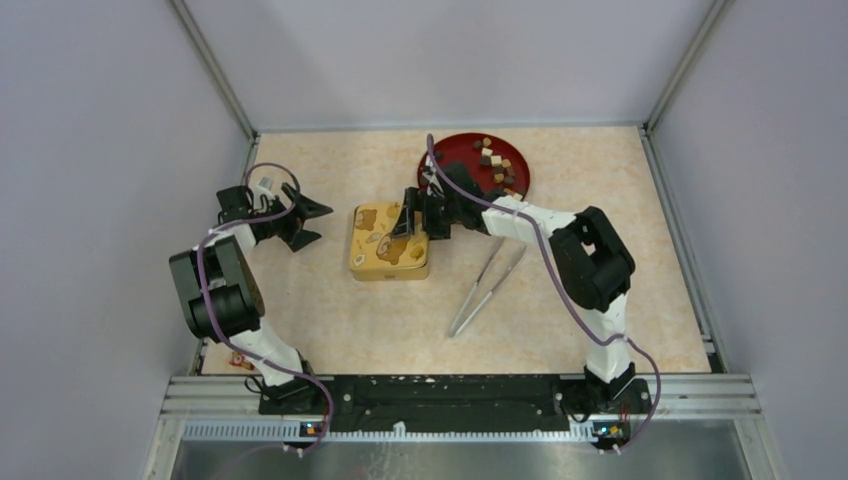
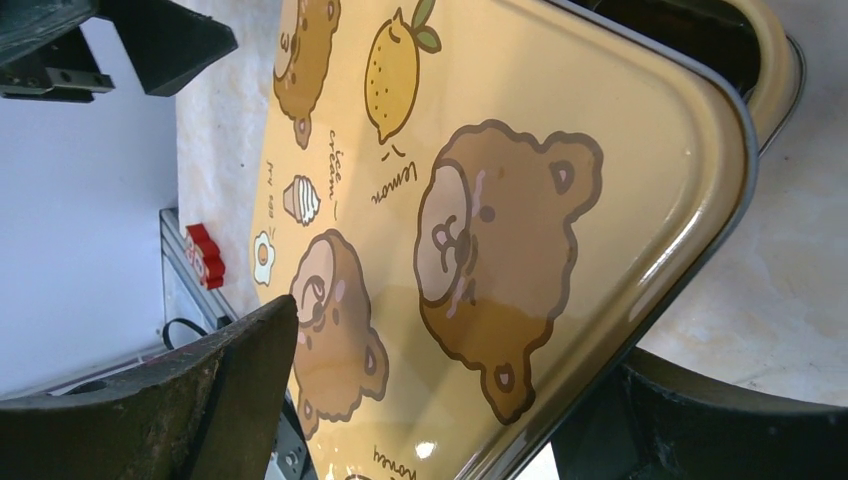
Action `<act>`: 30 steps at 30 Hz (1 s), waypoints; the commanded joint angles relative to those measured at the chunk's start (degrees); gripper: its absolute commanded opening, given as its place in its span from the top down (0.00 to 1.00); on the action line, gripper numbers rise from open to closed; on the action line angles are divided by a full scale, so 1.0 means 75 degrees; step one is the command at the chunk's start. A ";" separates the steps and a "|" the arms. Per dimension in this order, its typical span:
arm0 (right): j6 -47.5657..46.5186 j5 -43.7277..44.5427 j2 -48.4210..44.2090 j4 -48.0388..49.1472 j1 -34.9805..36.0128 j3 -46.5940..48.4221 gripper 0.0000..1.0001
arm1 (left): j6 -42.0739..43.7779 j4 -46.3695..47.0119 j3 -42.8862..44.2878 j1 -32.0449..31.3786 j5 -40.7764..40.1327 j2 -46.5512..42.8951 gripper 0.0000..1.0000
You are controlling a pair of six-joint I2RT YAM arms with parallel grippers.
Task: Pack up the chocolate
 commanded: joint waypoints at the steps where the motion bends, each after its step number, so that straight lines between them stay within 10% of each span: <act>1: -0.0241 0.0346 -0.0508 -0.0493 0.0044 -0.0080 0.17 | 0.0215 -0.0128 0.0169 -0.0033 0.0045 -0.0567 0.03; 30: -0.1578 0.1095 -0.0713 -0.2317 0.0056 0.1173 0.16 | 0.0438 -0.0172 -0.0255 -0.1794 -0.0458 -0.0382 0.03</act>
